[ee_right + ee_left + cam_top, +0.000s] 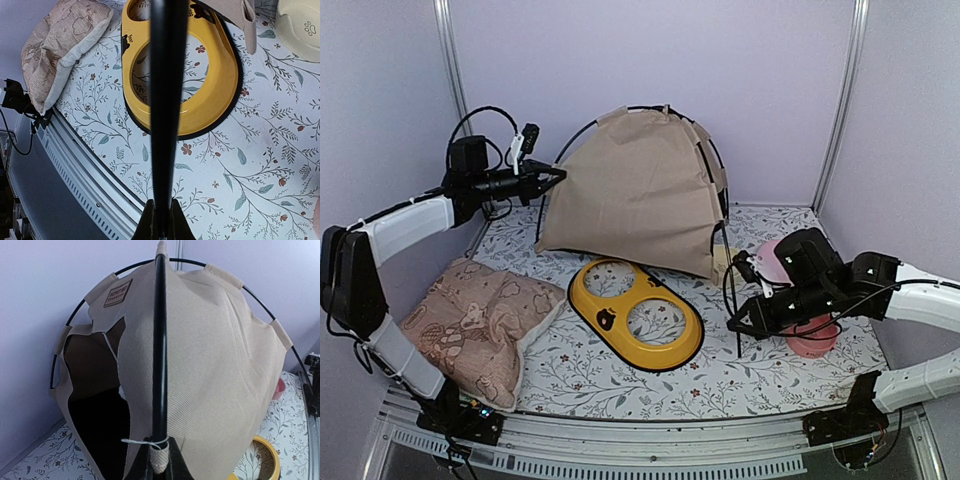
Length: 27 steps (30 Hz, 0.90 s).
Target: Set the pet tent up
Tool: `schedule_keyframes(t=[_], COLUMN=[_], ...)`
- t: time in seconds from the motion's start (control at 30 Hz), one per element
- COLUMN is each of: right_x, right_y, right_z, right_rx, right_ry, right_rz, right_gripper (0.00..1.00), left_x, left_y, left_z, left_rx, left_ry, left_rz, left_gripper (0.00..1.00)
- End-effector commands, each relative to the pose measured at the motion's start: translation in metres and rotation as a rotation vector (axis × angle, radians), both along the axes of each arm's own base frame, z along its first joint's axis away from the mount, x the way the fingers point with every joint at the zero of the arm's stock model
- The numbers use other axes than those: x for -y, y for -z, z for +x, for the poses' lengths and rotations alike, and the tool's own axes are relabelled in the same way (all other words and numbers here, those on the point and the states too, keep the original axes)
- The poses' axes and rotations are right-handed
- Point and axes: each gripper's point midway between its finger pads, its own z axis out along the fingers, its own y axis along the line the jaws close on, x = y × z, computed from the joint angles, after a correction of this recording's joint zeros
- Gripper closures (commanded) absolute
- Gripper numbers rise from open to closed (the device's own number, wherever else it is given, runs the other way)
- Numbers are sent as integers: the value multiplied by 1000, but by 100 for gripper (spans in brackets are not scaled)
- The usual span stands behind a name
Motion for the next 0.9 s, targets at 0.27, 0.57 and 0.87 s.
schedule_keyframes(t=[0.27, 0.57, 0.87], right_x=[-79, -134, -168], right_y=[-83, -105, -115], right_z=[-9, 5, 13], right_rx=[114, 103, 91], right_ry=[-199, -239, -307], right_rz=[179, 330, 361], right_gripper=[100, 100, 100], left_x=[-17, -36, -35], left_y=[-54, -82, -69], left_z=[78, 56, -25], left_rx=[105, 185, 87], left_ry=[-226, -517, -651], left_rz=[-55, -98, -244], left_gripper=[78, 46, 45])
